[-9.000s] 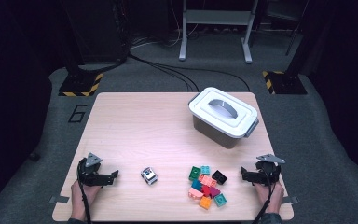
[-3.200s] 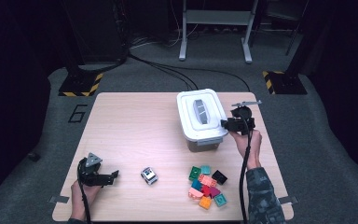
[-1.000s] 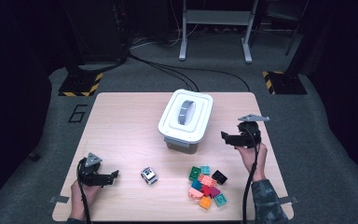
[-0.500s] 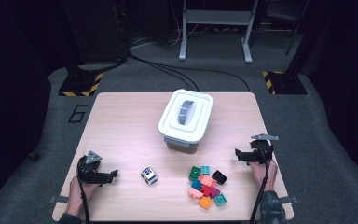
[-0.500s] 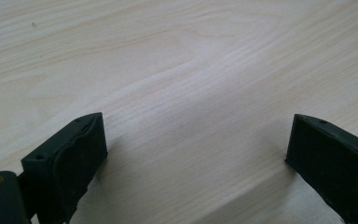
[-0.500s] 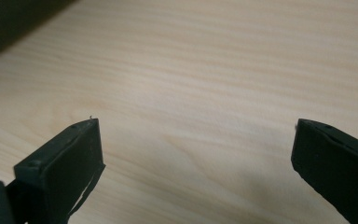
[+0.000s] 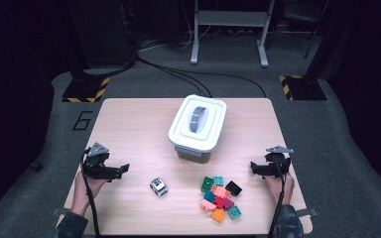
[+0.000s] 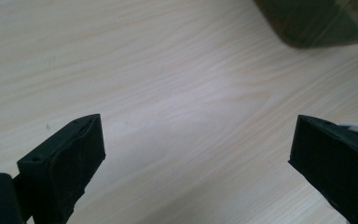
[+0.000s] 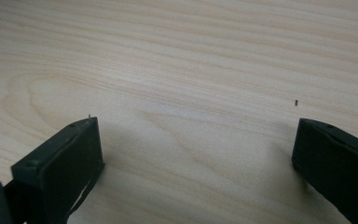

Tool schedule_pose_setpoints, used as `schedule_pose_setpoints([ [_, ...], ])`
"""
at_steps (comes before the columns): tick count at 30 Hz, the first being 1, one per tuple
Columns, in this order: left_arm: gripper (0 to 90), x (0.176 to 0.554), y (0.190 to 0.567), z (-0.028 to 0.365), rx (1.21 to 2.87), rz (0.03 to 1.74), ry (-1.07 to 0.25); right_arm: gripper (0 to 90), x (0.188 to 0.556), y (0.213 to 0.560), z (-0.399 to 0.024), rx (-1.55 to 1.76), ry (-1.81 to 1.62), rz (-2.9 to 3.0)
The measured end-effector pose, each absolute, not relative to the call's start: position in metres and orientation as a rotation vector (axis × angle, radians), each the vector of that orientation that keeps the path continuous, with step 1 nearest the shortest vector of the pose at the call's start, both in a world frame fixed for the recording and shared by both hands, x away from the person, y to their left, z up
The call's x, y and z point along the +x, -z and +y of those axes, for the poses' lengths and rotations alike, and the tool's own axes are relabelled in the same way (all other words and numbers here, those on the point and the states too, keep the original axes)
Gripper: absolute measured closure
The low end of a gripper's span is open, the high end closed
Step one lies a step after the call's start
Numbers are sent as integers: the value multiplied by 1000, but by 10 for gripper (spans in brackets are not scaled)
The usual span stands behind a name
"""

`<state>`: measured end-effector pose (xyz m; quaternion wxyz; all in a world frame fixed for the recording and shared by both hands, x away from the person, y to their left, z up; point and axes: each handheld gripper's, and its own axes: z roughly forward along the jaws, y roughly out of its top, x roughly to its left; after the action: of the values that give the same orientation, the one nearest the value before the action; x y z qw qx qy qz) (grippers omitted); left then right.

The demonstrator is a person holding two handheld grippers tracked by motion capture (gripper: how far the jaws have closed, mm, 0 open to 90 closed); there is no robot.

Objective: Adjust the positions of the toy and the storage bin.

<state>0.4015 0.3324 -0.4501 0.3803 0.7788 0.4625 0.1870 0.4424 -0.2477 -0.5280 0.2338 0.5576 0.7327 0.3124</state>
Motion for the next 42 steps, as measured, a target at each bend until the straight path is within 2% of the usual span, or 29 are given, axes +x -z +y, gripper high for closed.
schedule_pose_setpoints([
  [9,41,419,406,296,2026,1085,-510,7,442,528,-248,1536,-858,2011],
  [14,40,439,383,261,2071,1021,-518,7,442,528,-248,1535,-859,2011],
  [27,65,480,361,169,2112,901,-497,12,442,528,-248,1537,-859,2006],
  [35,159,508,364,120,2156,882,-478,32,442,528,-249,1531,-867,2003],
  [42,352,528,374,96,2156,936,-454,41,442,528,-249,1530,-869,2003],
])
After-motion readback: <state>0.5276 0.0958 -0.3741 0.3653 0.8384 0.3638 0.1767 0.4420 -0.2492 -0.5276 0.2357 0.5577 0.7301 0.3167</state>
